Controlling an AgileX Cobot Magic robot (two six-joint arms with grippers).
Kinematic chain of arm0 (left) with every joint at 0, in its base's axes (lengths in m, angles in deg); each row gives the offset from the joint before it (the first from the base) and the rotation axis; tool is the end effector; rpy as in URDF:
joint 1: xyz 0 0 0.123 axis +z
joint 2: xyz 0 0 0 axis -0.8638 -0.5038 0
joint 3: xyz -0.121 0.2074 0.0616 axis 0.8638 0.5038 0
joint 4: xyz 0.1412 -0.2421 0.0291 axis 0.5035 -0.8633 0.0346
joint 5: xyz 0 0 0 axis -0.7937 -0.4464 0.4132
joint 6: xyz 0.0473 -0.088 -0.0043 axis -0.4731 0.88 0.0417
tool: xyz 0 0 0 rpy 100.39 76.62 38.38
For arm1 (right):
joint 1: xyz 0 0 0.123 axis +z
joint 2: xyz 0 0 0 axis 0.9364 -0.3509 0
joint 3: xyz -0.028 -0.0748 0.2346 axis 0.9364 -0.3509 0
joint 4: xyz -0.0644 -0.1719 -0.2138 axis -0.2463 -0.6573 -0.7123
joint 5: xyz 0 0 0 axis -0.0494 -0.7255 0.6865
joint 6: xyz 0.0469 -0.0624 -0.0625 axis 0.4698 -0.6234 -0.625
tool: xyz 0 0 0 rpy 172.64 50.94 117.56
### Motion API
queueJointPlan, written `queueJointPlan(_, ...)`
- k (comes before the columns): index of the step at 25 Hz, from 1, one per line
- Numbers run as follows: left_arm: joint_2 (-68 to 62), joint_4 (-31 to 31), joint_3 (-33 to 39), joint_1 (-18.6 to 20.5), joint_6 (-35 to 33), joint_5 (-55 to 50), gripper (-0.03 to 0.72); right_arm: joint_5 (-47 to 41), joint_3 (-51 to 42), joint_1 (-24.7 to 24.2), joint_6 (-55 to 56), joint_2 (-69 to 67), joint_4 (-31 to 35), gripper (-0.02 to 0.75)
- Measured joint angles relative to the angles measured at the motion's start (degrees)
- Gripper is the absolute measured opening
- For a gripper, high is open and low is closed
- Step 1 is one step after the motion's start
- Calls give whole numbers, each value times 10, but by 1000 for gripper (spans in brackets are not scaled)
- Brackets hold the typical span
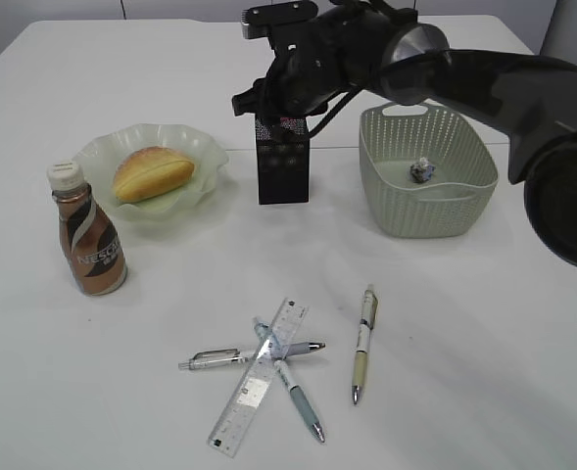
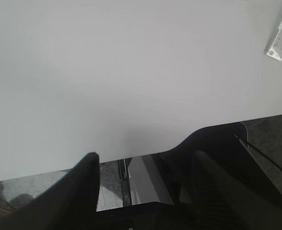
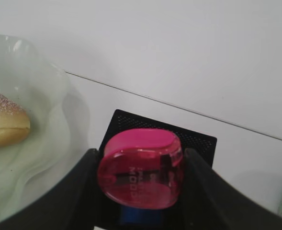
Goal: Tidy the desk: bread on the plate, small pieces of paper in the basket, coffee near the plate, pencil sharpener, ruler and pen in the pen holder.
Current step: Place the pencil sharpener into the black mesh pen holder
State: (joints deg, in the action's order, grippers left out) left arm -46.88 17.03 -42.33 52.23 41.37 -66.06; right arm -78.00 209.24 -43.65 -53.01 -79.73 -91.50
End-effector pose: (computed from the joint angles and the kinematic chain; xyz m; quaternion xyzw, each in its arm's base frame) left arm 0.1877 -0.0370 0.2520 0.0201 0.9874 -0.0772 0.1368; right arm 0.5229 0.2376 0.1741 -0.1470 0.8925 0.0466 0.4238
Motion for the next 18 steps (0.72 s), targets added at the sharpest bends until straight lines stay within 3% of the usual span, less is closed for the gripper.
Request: queueJointPlan(18,0,0,0,-1,0,0,433,-3,0,-5,5,0,0,385)
